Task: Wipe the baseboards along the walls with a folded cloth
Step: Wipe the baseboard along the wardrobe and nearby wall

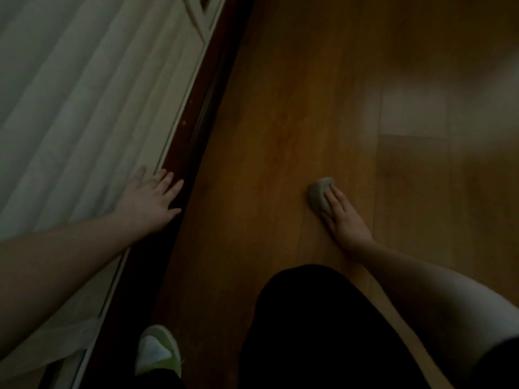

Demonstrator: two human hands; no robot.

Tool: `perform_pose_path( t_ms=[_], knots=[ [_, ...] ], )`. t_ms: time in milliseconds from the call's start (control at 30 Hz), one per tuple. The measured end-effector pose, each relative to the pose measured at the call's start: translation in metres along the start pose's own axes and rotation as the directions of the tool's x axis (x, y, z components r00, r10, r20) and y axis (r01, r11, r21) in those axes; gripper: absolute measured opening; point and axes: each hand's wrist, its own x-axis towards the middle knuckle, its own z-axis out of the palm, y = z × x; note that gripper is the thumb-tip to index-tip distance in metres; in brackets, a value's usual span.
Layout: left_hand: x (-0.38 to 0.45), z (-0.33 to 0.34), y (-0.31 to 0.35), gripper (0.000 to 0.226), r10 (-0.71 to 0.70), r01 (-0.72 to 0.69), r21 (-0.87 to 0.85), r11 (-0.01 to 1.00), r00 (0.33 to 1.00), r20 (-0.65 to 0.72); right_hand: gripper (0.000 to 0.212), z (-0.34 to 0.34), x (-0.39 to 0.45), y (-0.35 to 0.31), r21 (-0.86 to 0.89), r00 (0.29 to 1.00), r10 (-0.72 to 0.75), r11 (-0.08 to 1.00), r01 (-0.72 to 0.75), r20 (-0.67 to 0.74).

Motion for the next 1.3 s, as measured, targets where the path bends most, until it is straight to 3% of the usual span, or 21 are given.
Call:
perform_pose_path(
  t_ms=[67,233,400,733,1000,1200,1300],
  knots=[
    [0.006,-0.009,0.001,0.071,0.025,-0.025,-0.008,1.000,0.997,-0.072,0.068,0.010,0.000,0.005,-0.047,0.996,-0.077,0.996,0.075,-0.048],
    [-0.004,-0.046,0.005,0.069,0.135,-0.140,-0.036,0.989,0.983,-0.127,0.067,0.013,0.000,0.007,-0.043,0.990,-0.105,0.994,0.101,-0.093],
    [-0.019,-0.075,-0.005,0.069,0.296,-0.311,-0.023,0.950,0.923,-0.245,0.066,0.011,0.002,0.005,-0.033,0.990,-0.109,0.994,0.106,-0.095],
    [0.055,-0.065,-0.009,0.076,0.305,-0.352,-0.082,0.932,0.887,-0.348,0.064,0.006,0.040,0.006,0.001,0.987,-0.141,0.990,0.141,-0.073],
    [0.146,-0.029,-0.024,0.076,0.260,-0.318,-0.144,0.937,0.911,-0.320,0.067,0.009,0.109,0.012,-0.158,0.974,-0.211,0.968,0.195,-0.087],
    [0.189,-0.044,-0.033,0.077,0.324,-0.426,-0.155,0.891,0.837,-0.441,0.069,0.014,0.108,0.015,-0.161,0.972,-0.216,0.967,0.200,-0.088],
    [0.190,-0.052,-0.034,0.076,0.335,-0.455,-0.215,0.864,0.838,-0.430,0.068,0.015,0.109,0.015,-0.135,0.973,-0.223,0.968,0.213,-0.066]
  ],
)
